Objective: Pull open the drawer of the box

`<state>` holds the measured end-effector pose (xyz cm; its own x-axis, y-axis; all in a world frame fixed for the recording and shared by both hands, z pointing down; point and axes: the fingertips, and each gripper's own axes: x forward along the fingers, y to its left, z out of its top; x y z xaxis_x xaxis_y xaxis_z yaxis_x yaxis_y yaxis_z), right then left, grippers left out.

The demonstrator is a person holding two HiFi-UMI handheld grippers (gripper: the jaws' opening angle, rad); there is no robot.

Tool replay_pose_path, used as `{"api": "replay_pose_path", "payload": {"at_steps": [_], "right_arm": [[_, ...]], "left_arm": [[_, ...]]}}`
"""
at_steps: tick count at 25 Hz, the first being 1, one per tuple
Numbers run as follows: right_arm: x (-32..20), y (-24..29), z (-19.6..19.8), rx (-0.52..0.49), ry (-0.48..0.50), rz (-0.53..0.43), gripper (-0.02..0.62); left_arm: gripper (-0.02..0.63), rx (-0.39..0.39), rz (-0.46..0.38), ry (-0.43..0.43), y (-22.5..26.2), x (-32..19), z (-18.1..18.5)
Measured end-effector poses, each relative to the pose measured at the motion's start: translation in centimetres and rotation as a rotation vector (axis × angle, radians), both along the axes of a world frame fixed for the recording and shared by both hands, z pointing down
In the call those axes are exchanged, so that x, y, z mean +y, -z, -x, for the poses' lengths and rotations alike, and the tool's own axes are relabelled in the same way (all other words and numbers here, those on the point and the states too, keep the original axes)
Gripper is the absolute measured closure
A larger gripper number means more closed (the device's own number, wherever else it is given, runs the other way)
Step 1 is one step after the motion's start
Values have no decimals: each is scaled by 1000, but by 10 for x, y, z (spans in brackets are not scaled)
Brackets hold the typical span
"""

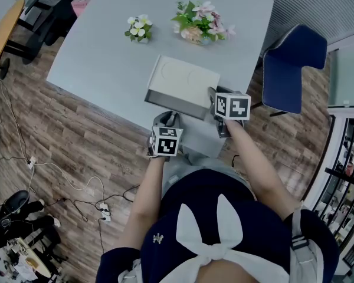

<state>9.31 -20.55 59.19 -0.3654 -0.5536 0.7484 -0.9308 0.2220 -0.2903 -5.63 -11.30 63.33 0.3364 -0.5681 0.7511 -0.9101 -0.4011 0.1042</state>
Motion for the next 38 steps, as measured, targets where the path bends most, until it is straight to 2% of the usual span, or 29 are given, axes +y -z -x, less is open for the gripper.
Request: {"api": "replay_pose_path", "payload": {"at_steps": [21,38], "right_arm": [[0,0,-1,-2,1,-5,468],[-1,0,-1,5,-13,-29,468]], "left_arm": [[526,-7,22,22,2,15,4],[526,-6,7,23,-2,24,8]]}}
